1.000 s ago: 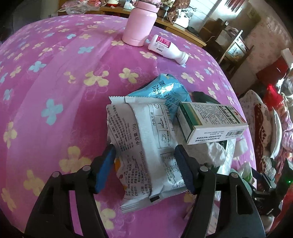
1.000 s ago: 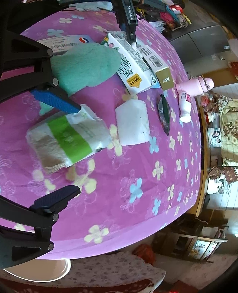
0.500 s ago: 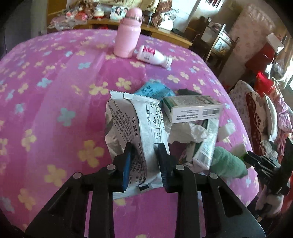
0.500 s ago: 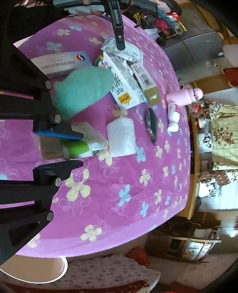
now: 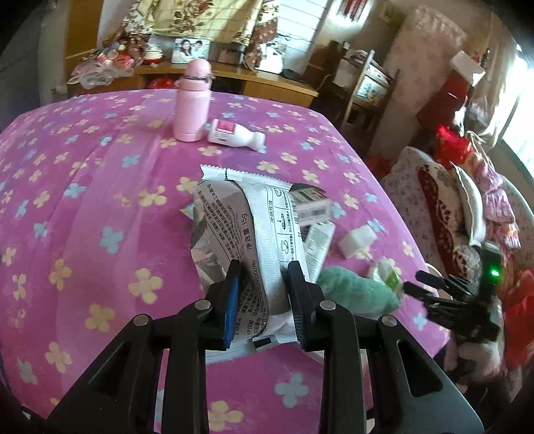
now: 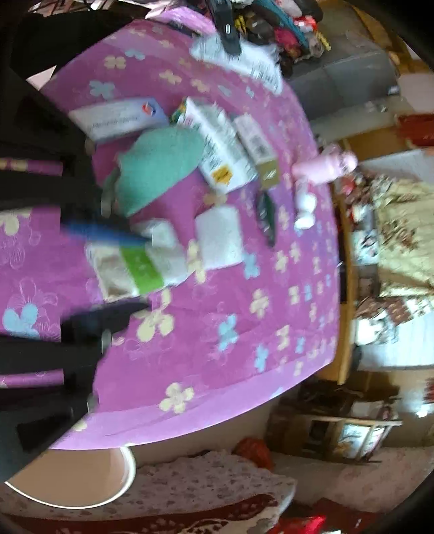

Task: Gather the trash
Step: 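Carry both packs over the white bucket and open both tools to drop them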

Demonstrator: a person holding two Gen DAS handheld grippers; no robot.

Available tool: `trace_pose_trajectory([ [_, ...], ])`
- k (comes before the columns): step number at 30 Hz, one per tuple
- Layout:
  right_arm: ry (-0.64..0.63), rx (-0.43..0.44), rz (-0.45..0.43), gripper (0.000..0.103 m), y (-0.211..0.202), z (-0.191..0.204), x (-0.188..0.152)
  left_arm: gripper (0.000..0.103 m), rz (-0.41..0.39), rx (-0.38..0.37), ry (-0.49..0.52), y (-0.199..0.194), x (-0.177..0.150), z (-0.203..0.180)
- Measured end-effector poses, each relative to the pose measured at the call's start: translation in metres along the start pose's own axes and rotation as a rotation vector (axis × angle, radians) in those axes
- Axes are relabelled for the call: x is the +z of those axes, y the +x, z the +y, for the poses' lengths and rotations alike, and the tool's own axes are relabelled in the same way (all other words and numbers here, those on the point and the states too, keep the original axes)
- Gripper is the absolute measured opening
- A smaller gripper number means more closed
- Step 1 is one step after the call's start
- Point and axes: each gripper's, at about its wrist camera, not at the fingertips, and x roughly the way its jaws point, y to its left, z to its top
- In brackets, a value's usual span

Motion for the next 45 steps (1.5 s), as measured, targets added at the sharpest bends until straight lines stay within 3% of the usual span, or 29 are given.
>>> trace_pose_trajectory([
  [6,-0.014,0.019,0.095,0.056,0.035,-0.004,-0.004,0.025,0.007,-0.011,0.021,0.002,-0.001,-0.012],
  [12,-0.097,0.023,0.116,0.068,0.056,0.019,0.004,0.025,0.015,-0.034,0.042,0.006,0.000,-0.024],
  [14,-0.119,-0.001,0.107,0.051,0.057,0.024,0.004,0.025,0.016,-0.045,0.049,0.006,0.000,-0.031],
  [15,-0.106,0.009,0.099,0.022,0.054,0.022,0.004,0.025,0.015,-0.050,0.053,0.005,0.000,-0.034],
  [16,-0.090,0.023,0.098,0.016,0.051,0.020,0.004,0.025,0.014,-0.057,0.060,0.005,0.000,-0.039],
  [26,0.058,0.093,0.011,0.014,-0.007,-0.023,-0.008,0.025,0.022,-0.153,0.158,0.014,0.003,-0.108],
  [45,0.257,-0.103,-0.048,0.014,-0.082,-0.142,-0.061,0.025,0.117,-0.252,0.352,0.080,-0.017,-0.275],
])
